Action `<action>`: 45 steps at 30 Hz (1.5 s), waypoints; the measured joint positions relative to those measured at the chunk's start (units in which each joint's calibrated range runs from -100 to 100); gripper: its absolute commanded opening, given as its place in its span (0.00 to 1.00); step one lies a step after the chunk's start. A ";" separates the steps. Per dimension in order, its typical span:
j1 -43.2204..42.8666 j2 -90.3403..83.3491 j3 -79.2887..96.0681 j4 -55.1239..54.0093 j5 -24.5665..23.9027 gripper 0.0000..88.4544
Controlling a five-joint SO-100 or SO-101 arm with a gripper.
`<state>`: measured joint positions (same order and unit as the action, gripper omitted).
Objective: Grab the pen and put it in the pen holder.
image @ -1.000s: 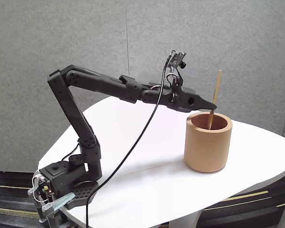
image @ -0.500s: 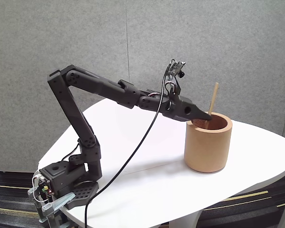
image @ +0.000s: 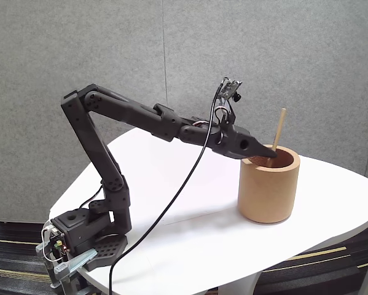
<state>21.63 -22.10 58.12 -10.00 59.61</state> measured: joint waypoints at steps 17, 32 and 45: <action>0.29 0.00 0.00 0.00 0.00 0.12; 0.29 0.00 -8.75 0.00 -0.05 0.12; -5.95 0.00 -36.73 6.44 -3.13 0.12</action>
<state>15.68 -22.10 21.39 -3.56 56.48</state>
